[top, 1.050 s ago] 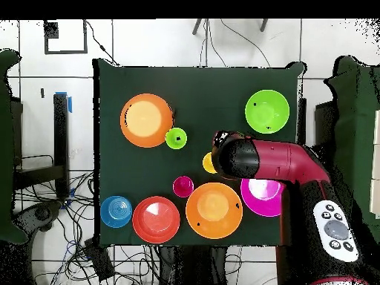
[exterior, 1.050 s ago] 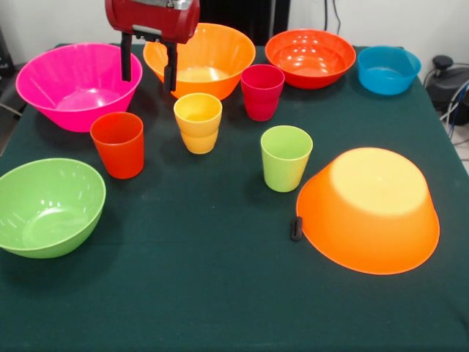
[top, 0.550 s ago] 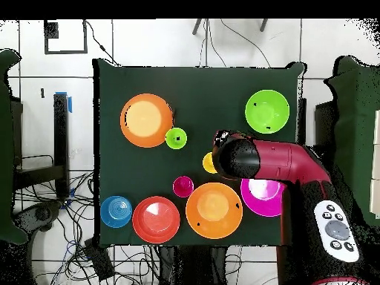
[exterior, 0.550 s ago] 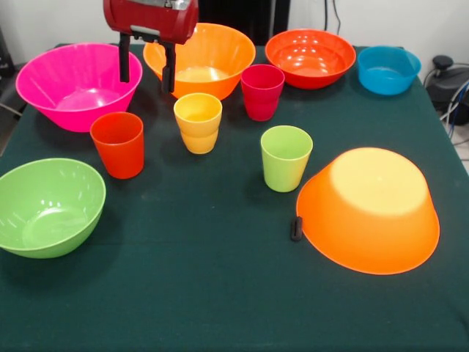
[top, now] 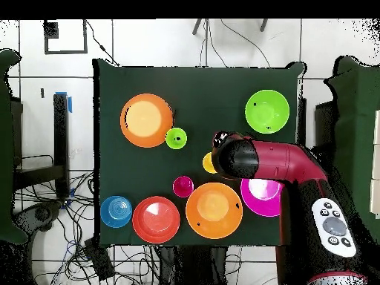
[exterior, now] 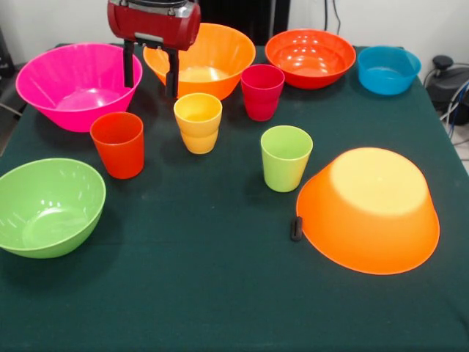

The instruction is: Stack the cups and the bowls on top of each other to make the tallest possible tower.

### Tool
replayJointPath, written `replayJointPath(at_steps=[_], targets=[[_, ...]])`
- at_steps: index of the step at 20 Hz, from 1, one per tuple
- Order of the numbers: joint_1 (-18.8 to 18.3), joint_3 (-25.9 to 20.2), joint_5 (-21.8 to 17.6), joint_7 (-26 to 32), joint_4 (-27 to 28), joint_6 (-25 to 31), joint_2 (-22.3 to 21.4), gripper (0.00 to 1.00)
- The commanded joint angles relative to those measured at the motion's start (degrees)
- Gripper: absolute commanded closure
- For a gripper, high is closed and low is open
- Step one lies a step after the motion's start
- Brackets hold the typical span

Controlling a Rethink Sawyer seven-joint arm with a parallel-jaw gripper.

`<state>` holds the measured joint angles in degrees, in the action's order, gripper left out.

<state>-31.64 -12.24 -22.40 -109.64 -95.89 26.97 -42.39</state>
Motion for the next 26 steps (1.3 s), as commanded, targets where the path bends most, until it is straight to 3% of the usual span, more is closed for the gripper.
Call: replayJointPath(at_steps=[1,19,26], targets=[[0.84,-3.05,-6.27,4.35,0.42,-3.26,3.01,0.0],[0.26,-3.5,-5.59,5.44,0.64,-2.01,2.41,0.0],[0.5,-2.94,-4.99,6.22,0.47,0.83,-0.53,0.0]])
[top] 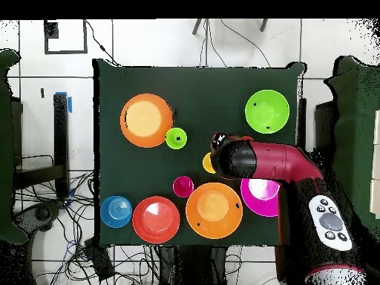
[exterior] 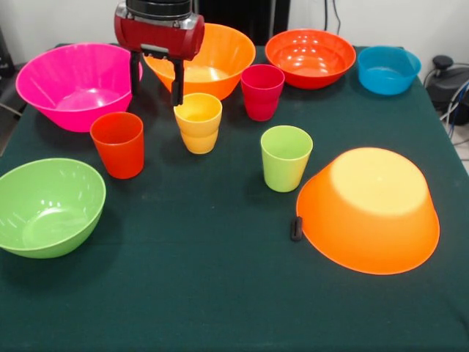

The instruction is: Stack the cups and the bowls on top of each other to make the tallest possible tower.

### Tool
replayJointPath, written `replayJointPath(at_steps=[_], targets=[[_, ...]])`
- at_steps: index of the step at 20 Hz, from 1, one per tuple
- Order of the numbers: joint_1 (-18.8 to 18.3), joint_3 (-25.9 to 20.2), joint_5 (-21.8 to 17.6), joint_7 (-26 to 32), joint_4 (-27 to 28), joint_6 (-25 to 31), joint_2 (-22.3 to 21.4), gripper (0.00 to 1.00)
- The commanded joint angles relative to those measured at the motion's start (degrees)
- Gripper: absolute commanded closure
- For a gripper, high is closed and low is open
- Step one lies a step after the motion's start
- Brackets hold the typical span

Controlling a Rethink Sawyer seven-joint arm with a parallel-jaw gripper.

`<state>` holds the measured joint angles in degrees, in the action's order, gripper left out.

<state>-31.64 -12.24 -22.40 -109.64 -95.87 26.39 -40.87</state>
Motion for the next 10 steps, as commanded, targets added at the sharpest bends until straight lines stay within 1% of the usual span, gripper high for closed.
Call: replayJointPath(at_steps=[1,10], targets=[[0.58,-2.79,-4.91,6.32,0.49,1.95,-2.55,0.0],[0.56,-2.54,-5.39,5.95,-0.04,1.35,-2.81,0.0]])
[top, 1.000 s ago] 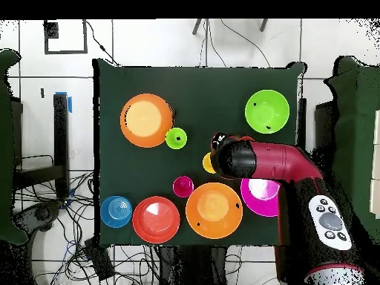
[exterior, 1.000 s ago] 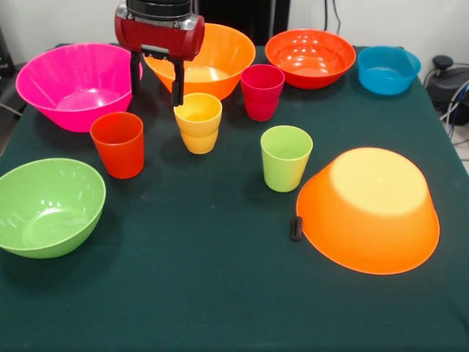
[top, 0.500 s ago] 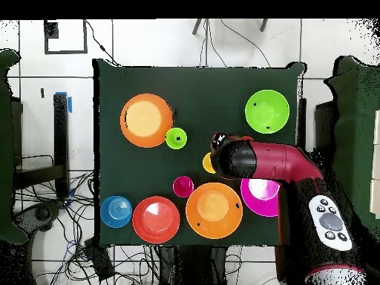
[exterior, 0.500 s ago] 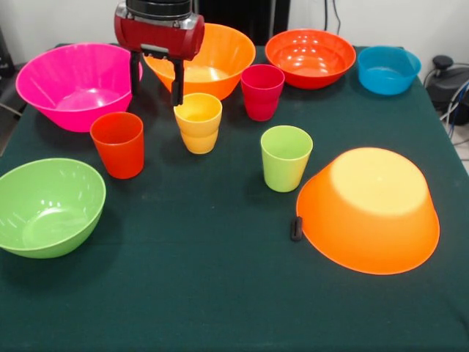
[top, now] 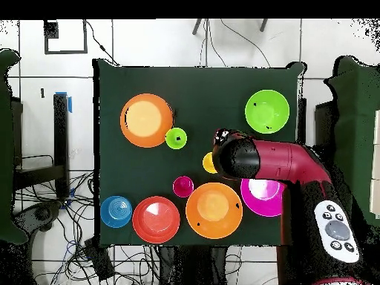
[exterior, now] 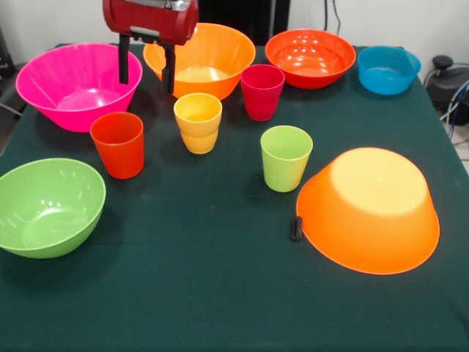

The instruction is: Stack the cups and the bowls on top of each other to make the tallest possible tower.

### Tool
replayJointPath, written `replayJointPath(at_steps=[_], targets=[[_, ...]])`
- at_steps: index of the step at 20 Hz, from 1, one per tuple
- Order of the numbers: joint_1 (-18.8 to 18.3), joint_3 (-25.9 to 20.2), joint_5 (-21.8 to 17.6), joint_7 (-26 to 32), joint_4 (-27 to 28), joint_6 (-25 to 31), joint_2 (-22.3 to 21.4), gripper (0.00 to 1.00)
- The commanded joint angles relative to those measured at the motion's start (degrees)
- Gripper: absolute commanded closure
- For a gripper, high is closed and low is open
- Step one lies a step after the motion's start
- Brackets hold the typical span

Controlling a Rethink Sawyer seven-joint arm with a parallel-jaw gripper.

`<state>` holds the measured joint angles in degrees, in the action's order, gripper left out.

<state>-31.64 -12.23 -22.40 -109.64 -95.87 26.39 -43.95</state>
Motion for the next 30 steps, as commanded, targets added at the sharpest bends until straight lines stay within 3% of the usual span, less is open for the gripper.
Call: replayJointPath(at_steps=[1,9,15,30], targets=[[0.62,-2.5,-5.53,5.87,0.01,1.18,0.35,0.0],[2.2,-0.22,-7.17,3.76,0.45,-0.34,1.4,0.0],[2.88,1.39,-8.0,3.01,1.38,1.87,1.91,0.0],[-1.36,-0.54,-8.48,5.57,-0.92,2.81,0.4,0.0]])
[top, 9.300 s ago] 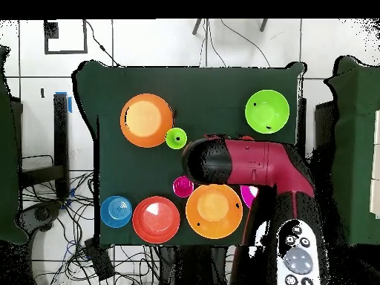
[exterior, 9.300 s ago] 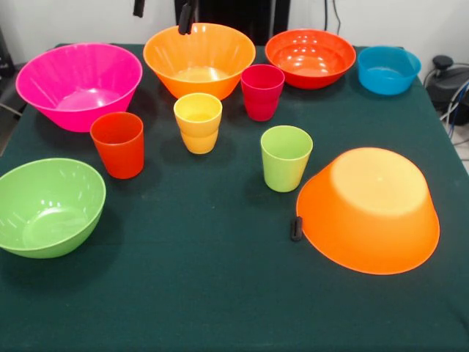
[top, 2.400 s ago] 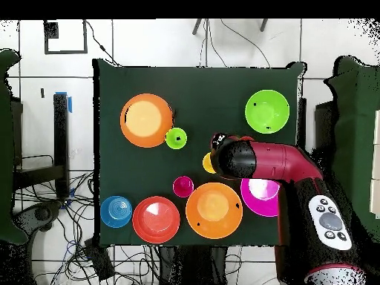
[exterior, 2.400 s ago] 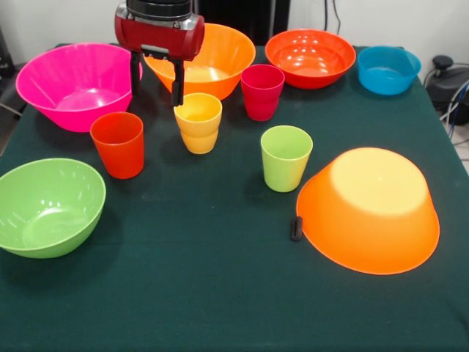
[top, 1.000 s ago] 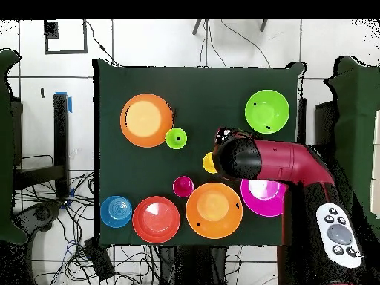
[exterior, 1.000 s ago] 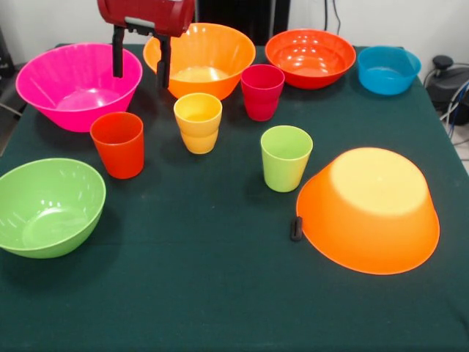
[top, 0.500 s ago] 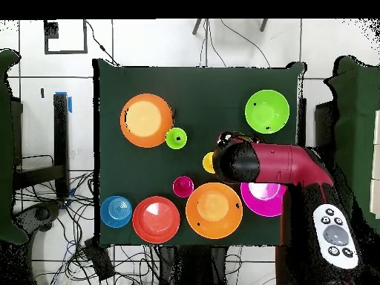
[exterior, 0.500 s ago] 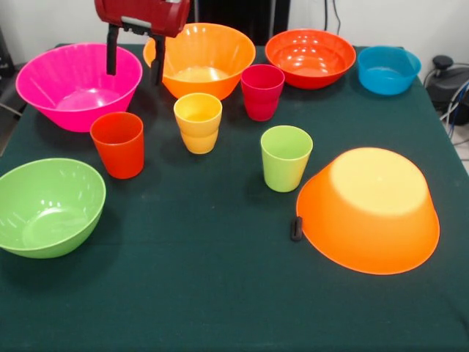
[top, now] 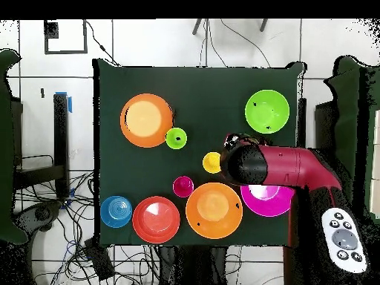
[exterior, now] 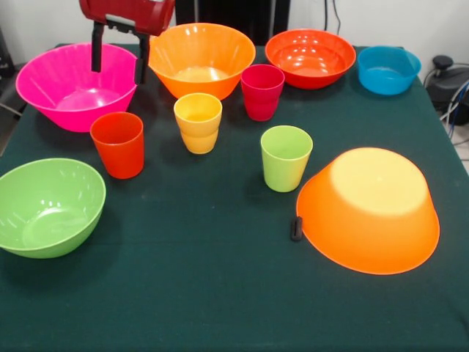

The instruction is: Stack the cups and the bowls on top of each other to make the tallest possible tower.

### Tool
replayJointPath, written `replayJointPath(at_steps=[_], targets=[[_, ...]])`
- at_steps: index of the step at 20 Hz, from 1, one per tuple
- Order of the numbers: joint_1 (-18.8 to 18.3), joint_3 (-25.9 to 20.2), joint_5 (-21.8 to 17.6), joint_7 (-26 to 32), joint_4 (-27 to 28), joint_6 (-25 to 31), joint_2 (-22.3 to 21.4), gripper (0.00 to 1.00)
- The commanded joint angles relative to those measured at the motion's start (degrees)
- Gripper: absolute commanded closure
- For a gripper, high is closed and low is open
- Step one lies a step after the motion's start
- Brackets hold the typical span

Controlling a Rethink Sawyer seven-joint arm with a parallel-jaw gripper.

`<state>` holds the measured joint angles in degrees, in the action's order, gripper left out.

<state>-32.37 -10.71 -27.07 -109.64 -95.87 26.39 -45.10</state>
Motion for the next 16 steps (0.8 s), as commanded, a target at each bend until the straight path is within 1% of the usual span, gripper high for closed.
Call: replayJointPath(at_steps=[1,8,13,16], targets=[[-0.66,-2.04,-3.95,5.46,-0.98,2.63,1.59,0.0],[-0.85,-1.99,-4.6,5.38,-0.94,1.96,1.9,0.0],[0.25,-0.8,-5.03,3.07,-1.34,0.49,2.28,0.0],[0.36,-0.58,-4.66,2.08,-1.97,-0.01,2.3,0.0]])
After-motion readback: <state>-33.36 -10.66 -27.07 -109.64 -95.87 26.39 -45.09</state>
